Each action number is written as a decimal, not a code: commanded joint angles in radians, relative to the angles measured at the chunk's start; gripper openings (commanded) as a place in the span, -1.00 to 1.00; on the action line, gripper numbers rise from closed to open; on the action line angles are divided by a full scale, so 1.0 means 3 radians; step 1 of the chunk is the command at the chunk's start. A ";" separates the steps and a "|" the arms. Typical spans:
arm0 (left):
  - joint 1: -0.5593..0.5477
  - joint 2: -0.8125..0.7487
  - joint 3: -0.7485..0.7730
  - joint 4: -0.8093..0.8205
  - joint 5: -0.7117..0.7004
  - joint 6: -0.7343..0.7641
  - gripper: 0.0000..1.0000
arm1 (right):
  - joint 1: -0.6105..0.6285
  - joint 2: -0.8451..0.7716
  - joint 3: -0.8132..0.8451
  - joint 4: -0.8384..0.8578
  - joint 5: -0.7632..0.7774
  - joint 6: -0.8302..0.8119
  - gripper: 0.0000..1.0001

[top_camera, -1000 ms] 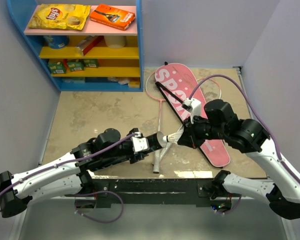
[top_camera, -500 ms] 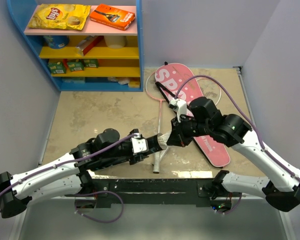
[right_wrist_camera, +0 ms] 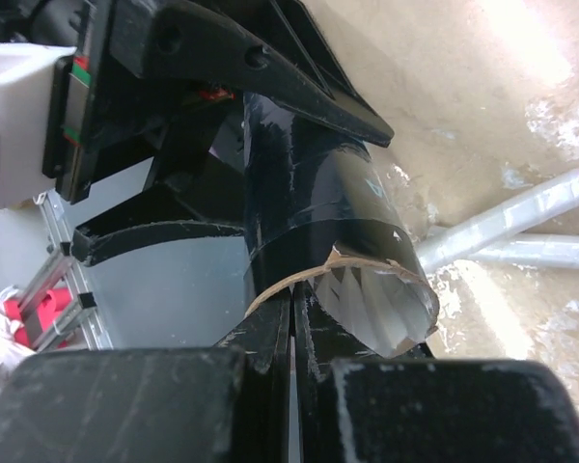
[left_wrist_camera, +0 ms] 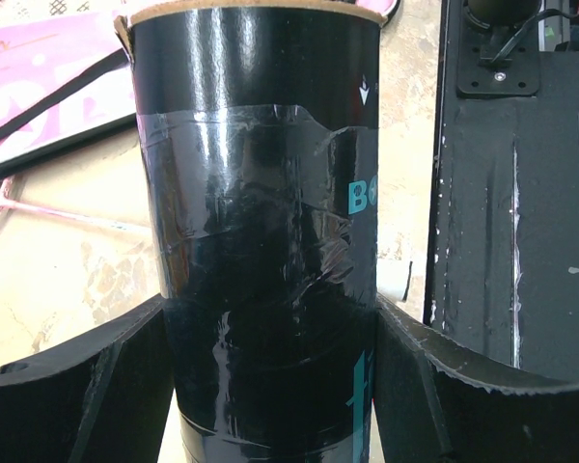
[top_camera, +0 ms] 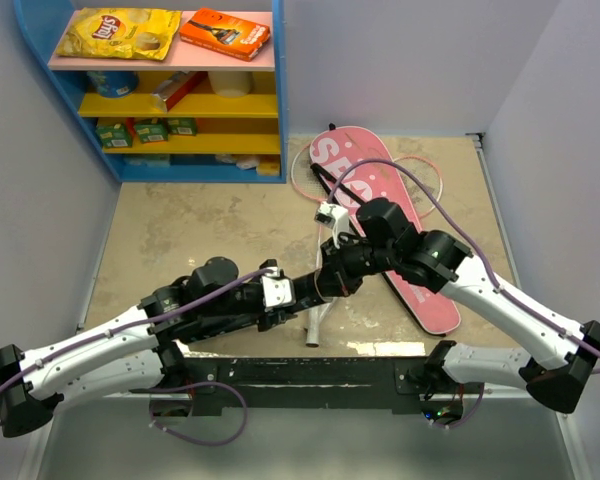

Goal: Pack up the badminton gear

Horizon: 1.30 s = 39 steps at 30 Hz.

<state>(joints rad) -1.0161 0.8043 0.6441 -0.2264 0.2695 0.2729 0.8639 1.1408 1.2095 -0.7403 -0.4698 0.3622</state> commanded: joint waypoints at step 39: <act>-0.0019 -0.0150 0.0026 0.0453 0.0262 -0.0046 -1.00 | 0.0102 -0.0551 0.0125 -0.0180 0.2061 0.0541 0.17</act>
<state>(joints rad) -1.0084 0.7593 0.6235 -0.1841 0.2737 0.2619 0.9070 1.0000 1.1587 -0.6640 -0.1352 0.5457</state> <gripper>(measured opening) 0.737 0.576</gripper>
